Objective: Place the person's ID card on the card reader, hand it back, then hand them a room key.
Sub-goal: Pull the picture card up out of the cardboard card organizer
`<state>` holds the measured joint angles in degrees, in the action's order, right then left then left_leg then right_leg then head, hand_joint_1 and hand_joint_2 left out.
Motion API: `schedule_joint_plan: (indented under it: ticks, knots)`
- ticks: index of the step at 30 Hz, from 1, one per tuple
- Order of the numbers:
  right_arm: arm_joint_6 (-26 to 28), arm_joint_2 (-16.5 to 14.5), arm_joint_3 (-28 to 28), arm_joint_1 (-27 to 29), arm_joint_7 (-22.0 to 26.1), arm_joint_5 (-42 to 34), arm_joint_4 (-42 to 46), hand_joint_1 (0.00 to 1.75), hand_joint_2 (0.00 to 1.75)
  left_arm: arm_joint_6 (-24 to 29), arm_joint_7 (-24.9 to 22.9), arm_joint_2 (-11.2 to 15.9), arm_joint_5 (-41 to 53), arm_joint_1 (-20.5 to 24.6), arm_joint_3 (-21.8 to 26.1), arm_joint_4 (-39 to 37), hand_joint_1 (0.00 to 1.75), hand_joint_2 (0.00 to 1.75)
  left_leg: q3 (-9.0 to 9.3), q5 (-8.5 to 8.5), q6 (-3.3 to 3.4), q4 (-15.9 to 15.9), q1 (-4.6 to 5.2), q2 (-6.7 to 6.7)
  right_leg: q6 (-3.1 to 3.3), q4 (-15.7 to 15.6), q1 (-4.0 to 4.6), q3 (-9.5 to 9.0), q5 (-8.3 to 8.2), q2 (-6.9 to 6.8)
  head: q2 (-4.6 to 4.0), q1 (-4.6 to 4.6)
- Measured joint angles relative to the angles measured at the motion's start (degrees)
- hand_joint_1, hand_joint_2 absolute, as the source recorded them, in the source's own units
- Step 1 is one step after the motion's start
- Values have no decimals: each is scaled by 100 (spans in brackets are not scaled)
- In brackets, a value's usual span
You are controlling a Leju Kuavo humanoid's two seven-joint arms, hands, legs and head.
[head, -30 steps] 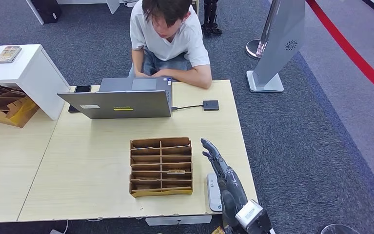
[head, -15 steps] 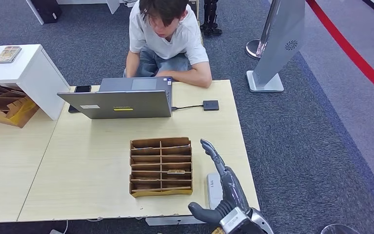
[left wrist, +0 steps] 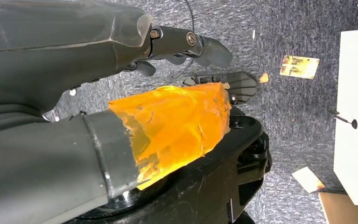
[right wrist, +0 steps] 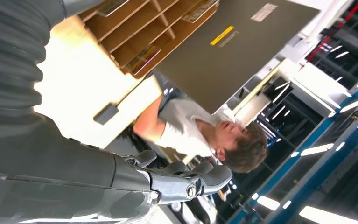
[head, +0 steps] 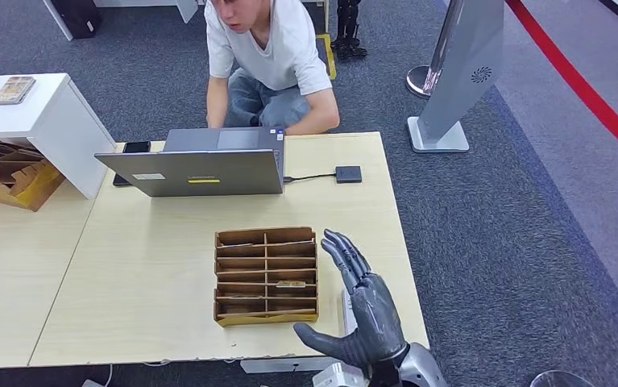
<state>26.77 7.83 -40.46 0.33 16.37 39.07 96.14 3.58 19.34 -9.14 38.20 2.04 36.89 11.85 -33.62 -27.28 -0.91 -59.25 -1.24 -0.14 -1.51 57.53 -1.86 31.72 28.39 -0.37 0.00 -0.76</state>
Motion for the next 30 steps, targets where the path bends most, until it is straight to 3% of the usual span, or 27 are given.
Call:
schedule_joint_plan:
  ticks: [12, 23, 30]
  knots:
    - [423, 214, -371, -295, -535, 912, -439, 0, 175, 4, -10, 2, 89, 0, 0, 0, 0, 0, 0, 0, 0, 0, 0, 0, 0, 0, 0, 0, 0, 0, 0, -1]
    - [429, 287, -507, -372, -701, 1105, -665, 3, 175, 4, -20, 2, 138, 0, 0, 0, 0, 0, 0, 0, 0, 0, 0, 0, 0, 0, 0, 0, 0, 0, 0, -1]
    - [421, 295, -552, -423, -734, 1123, -786, 17, 175, 2, -20, 5, 175, 1, 0, 0, 0, 0, 0, 0, 0, 0, 0, 0, 0, 0, 0, 0, 0, 0, 0, -1]
